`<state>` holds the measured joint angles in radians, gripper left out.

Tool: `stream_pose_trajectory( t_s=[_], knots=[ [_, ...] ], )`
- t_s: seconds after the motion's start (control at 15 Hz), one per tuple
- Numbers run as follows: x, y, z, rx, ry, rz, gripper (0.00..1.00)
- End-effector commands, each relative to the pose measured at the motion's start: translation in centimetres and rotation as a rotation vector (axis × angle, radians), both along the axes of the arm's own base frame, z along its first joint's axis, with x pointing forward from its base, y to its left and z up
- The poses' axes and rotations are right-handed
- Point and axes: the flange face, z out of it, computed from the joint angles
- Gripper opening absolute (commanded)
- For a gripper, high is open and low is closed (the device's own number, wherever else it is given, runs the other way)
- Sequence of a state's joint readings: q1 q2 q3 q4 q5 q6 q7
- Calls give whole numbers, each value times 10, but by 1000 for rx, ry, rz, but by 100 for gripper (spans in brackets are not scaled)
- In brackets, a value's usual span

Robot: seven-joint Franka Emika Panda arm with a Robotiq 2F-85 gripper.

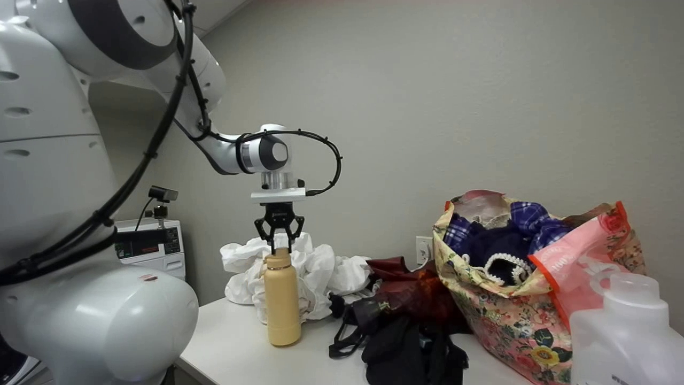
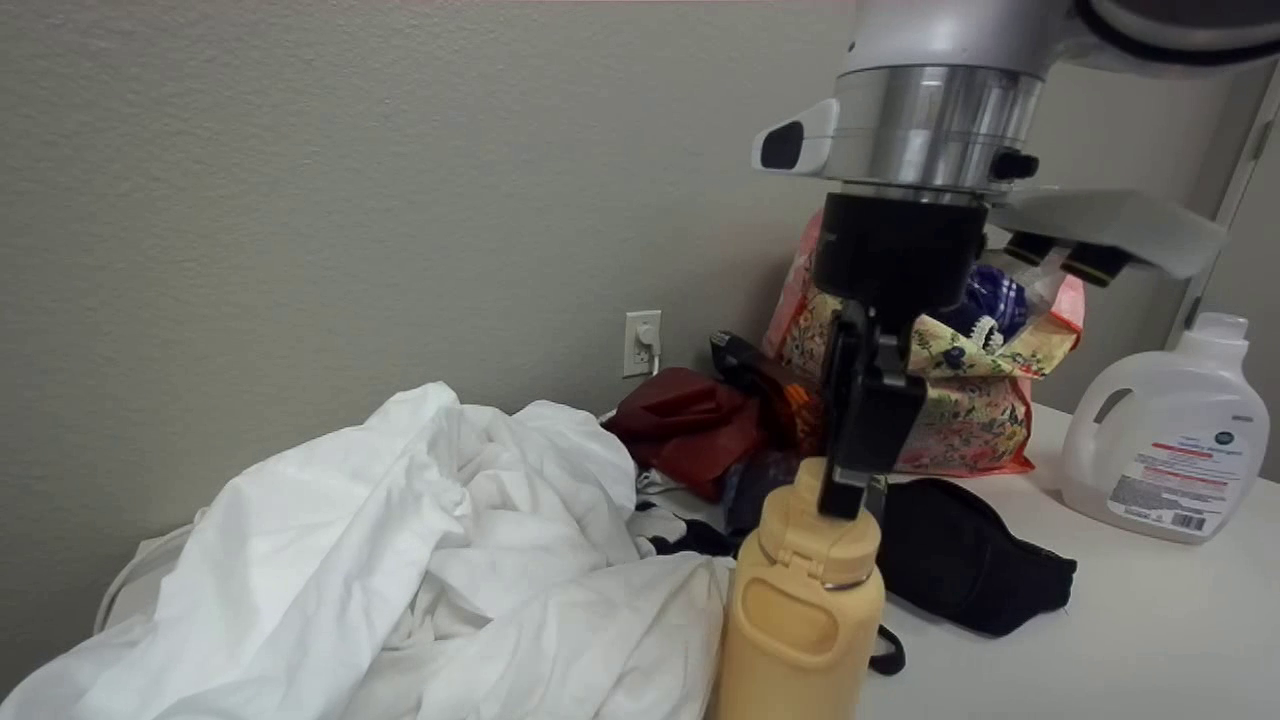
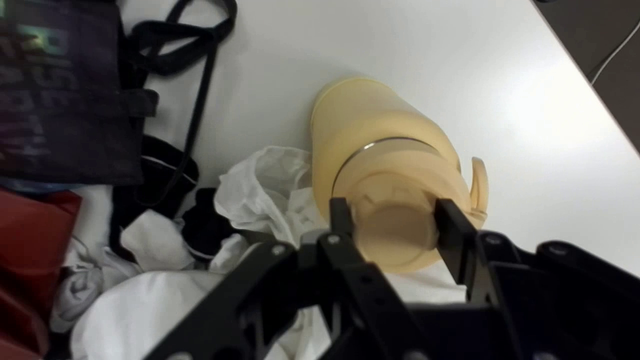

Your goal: Move the yellow bottle to the right side of the table and move the bag to the left

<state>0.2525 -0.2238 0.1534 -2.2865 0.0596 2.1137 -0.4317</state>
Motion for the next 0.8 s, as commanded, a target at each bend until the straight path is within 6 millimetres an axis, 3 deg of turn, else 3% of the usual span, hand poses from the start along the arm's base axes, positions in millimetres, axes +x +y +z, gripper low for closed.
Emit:
stream_pose_trajectory(
  t_s=[0.0, 0.47, 0.73],
  knots=[
    [12, -48, 27, 24, -48, -132, 21],
    [22, -158, 53, 49, -114, -391, 21],
    [10, -220, 81, 29, -176, -551, 21]
  ],
)
